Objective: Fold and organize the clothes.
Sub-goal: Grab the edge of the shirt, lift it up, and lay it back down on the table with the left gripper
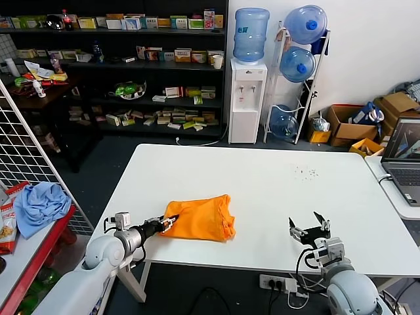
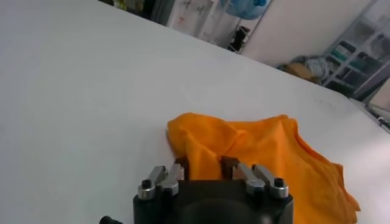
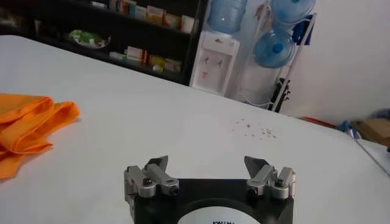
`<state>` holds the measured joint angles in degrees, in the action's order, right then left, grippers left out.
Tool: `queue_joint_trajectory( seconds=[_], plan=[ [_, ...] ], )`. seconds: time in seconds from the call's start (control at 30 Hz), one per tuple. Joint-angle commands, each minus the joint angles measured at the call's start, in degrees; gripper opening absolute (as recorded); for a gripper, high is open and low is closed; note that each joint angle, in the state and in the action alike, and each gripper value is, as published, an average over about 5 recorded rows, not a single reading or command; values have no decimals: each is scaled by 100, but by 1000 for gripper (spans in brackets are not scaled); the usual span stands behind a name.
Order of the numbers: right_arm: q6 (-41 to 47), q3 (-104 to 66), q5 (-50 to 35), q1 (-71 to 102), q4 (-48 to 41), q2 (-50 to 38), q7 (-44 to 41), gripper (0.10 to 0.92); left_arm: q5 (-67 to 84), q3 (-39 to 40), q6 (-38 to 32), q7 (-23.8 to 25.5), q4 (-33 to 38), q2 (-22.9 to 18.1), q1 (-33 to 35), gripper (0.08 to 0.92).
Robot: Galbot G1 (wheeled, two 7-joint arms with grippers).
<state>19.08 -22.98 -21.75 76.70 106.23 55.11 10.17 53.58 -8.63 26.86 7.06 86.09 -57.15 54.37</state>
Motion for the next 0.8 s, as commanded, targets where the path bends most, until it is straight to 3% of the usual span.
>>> queue_joint_trajectory(
  seconds=[0.03,0.2,0.37,0.57,0.8],
  plan=[
    [10,29,-9,-28,13,-13,19,823,-189,-55,-244,-22,79,38,-2,403],
    [53,151,-28,-176,22,-3,57,823,-193,-171,-285,-239,271,276,53,256],
    [89,316,-39,-366,6,31,84,823,-323,-333,-172,-543,450,830,146,138],
    [116,474,-42,-536,-26,113,97,823,-699,-503,-66,-964,428,1528,98,129],
    [117,604,-19,-567,-47,205,102,823,-1020,-511,-277,-1695,149,2025,-117,129]
  ],
)
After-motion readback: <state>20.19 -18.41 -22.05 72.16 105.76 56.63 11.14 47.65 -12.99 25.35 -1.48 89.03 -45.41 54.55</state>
